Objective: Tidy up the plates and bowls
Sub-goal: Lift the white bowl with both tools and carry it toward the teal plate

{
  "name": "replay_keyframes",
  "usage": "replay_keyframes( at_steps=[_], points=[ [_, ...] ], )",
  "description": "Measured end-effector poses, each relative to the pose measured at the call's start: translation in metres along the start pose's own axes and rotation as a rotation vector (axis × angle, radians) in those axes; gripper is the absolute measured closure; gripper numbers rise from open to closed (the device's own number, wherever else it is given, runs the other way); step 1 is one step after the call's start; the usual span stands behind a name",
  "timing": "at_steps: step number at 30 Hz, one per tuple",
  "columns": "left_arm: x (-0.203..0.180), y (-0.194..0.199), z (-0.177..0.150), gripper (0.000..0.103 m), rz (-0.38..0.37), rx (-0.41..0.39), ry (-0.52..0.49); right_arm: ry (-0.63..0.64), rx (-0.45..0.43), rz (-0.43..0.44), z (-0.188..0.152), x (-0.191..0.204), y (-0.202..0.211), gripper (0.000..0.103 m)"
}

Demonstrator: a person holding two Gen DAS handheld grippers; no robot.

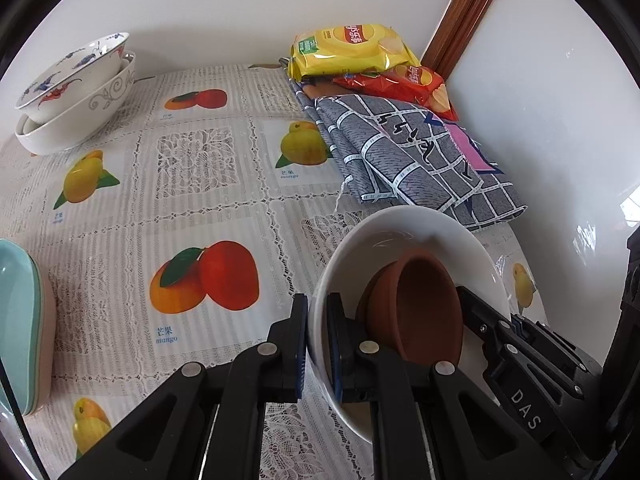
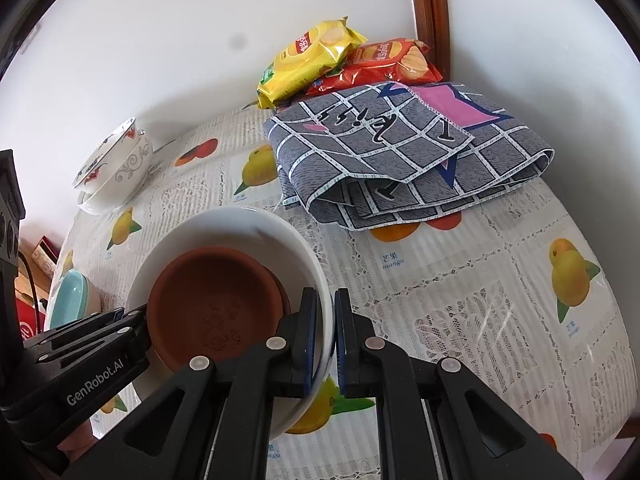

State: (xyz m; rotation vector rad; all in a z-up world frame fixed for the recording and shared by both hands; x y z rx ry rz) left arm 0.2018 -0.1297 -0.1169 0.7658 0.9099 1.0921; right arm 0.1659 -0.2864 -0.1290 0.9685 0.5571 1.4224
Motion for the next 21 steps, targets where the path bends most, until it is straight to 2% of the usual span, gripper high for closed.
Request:
replay_keyframes(
  at_steps=[21],
  points=[
    [0.033,0.069,-0.004,0.094,0.037,-0.096,0.044,0.054,-0.064,0.045,0.0,0.056,0.044,0.094]
  ],
)
Point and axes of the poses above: each gripper's, at about its wrist camera, not at the fingertips, and y roughly against the way its jaws point, x to its left, z to its top, the point moved 2 cm from there along -y, roughly the way its jaws point, and after that the axes turned 2 degrees about x, right-handed, at the moved point
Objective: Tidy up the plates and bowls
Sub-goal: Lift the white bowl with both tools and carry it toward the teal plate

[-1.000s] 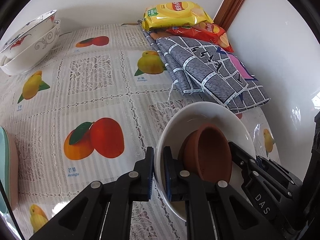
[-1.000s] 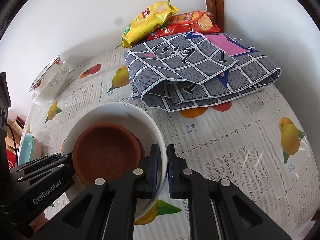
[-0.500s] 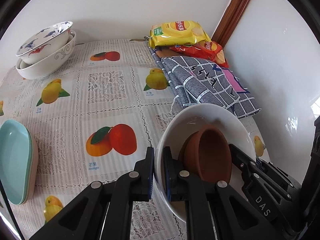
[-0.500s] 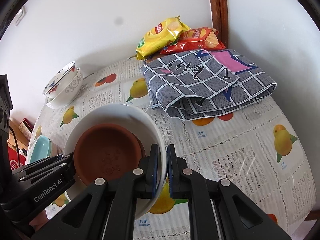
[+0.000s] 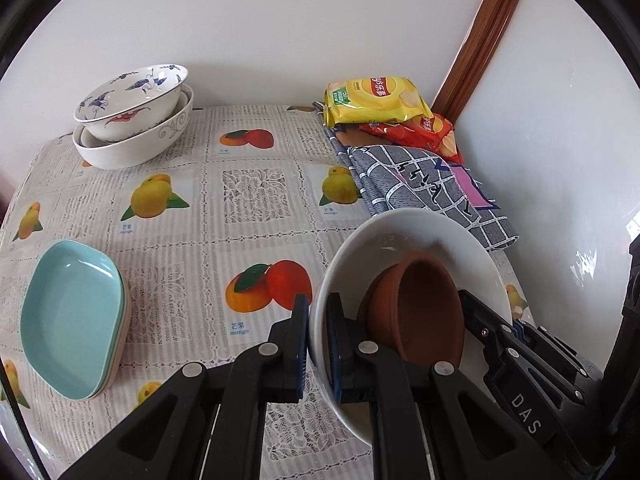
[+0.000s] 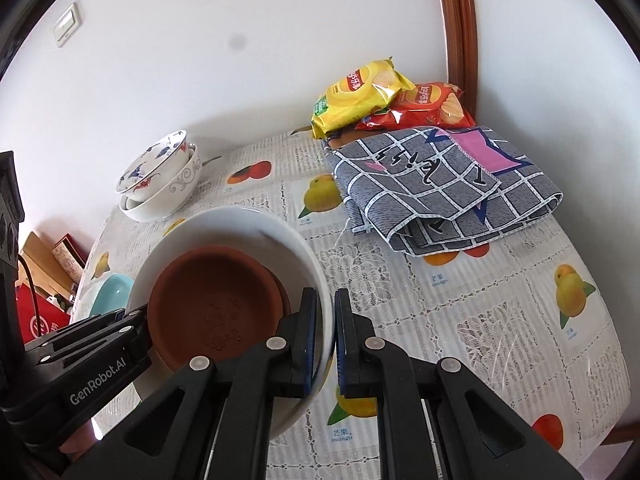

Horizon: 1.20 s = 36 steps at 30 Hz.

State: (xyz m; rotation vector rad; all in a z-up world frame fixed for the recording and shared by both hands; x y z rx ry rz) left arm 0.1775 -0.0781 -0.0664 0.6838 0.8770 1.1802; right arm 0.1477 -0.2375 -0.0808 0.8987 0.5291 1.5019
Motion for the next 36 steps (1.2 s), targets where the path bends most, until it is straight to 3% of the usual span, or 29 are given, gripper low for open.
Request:
replay_keyframes(
  at_steps=[36],
  points=[
    [0.089,0.037,0.003,0.094,0.032,-0.043,0.077,0.08,-0.003,0.058,0.002,0.097,-0.009,0.094]
  ],
)
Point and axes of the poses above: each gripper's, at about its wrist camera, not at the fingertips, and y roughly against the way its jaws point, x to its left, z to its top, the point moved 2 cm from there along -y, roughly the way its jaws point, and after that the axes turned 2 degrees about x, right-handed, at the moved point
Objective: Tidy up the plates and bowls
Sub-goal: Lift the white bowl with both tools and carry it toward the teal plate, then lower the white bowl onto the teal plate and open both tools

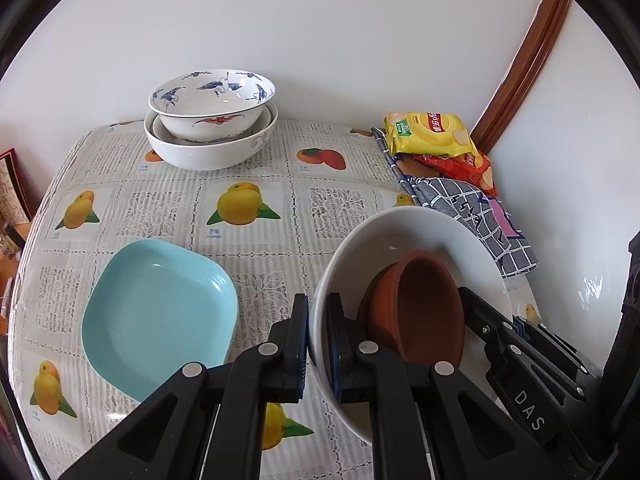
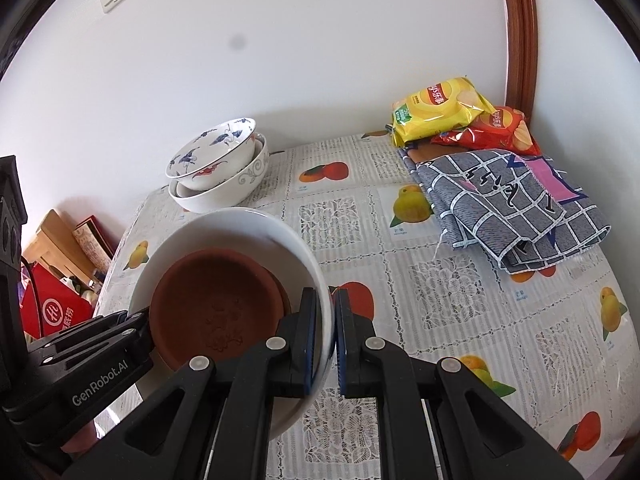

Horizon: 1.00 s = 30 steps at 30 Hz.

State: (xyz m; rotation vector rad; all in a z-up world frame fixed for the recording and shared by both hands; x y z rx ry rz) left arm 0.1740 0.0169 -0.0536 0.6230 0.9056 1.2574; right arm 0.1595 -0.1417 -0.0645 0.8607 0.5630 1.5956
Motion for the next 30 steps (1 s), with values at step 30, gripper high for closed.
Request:
replay_keyframes(
  at_steps=[30],
  points=[
    [0.065,0.018,-0.005,0.094,0.016,-0.021,0.079,0.066,0.017,0.029,-0.004,0.066,-0.012,0.094]
  ],
)
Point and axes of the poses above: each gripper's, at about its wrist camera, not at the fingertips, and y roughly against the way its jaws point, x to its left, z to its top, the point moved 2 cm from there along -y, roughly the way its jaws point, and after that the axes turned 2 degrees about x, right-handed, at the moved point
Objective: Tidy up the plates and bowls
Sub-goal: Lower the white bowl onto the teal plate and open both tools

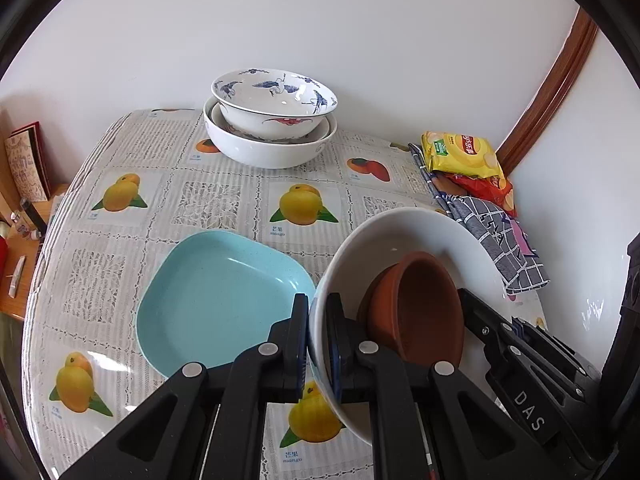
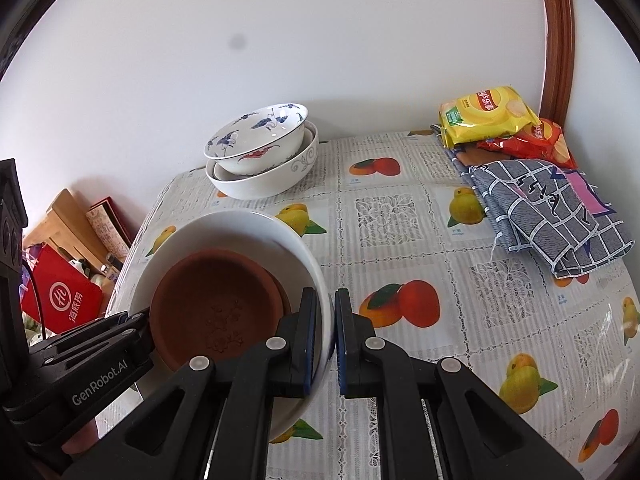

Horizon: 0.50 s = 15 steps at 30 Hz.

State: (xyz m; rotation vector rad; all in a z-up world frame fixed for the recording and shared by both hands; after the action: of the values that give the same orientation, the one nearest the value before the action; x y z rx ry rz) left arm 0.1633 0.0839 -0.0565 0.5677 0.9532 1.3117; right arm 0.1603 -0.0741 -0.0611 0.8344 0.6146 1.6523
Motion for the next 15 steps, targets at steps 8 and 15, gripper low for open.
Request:
replay_keyframes(
  at_steps=[8,15],
  points=[
    [0.013,0.0,0.0,0.094,0.008,0.001,0.018,0.013,0.011,0.008,-0.001,0.012,-0.007,0.094],
    [0.025,0.001,0.0,0.094,0.015,-0.001,0.034,0.031,0.018,0.013,0.0,0.024,-0.012,0.094]
  ],
)
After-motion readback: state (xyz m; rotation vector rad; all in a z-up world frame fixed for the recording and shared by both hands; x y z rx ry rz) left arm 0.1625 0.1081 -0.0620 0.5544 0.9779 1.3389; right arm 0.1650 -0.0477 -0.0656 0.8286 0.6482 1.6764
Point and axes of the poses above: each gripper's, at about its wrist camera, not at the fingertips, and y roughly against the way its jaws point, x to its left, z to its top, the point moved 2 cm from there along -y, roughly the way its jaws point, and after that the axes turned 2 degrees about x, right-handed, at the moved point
